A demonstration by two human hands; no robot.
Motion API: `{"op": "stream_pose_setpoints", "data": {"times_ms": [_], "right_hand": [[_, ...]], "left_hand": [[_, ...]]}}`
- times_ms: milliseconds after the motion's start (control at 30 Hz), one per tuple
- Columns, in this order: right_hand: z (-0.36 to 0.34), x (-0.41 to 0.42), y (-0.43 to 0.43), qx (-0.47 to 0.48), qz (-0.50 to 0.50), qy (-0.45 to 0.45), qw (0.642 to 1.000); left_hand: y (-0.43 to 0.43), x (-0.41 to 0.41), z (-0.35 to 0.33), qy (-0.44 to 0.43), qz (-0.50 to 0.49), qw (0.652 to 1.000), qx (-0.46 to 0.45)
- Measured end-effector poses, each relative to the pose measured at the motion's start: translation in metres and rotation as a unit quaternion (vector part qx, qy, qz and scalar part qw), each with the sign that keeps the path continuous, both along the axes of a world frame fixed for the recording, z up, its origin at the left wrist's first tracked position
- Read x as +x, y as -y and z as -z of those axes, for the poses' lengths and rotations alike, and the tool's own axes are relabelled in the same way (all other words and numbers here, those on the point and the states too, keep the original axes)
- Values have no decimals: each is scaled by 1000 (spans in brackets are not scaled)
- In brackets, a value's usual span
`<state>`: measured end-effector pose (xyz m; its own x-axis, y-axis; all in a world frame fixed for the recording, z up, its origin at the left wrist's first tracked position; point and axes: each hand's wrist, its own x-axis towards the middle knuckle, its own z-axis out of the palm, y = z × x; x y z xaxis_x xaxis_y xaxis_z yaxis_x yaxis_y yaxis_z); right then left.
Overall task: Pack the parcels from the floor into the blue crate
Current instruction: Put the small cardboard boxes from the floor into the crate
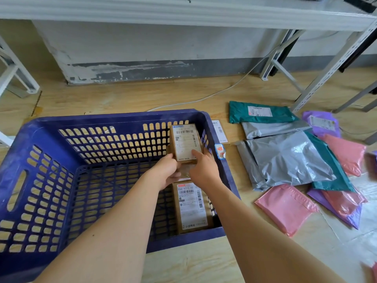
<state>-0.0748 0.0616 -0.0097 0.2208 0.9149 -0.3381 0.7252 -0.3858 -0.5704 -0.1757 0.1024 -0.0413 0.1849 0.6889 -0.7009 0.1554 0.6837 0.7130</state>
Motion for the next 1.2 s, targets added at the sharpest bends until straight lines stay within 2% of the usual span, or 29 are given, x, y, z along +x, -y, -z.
{"op": "stream_pose_setpoints", "data": {"times_ms": [167, 333, 433, 467, 567, 667, 767, 900, 1200], "right_hand": [[-8, -5, -2, 35, 30, 20, 999], [-17, -6, -3, 64, 63, -11, 996], [-27, -5, -2, 84, 80, -38, 992], [-34, -2, -2, 95, 84, -43, 991], [-57, 15, -3, 128, 106, -62, 984], [-78, 42, -3, 158, 127, -58, 978], [-91, 72, -6, 176, 137, -28, 974], [-94, 113, -16, 193, 161, -12, 968], [-46, 170, -61, 163, 162, 23, 973]], "left_hand": [[1, -2, -6, -23, 4, 1000, -10], [3, 0, -14, -50, -6, 999, -6], [4, 0, -18, -114, 10, 993, 35], [2, -2, -19, -162, 43, 982, 89], [-3, -5, -31, -279, 112, 918, 257], [-5, 7, -57, -295, 133, 873, 366], [-7, 29, -81, -273, 175, 835, 445], [-18, 62, -99, -258, 204, 813, 481], [-76, 122, -83, -290, 259, 794, 467]]}}
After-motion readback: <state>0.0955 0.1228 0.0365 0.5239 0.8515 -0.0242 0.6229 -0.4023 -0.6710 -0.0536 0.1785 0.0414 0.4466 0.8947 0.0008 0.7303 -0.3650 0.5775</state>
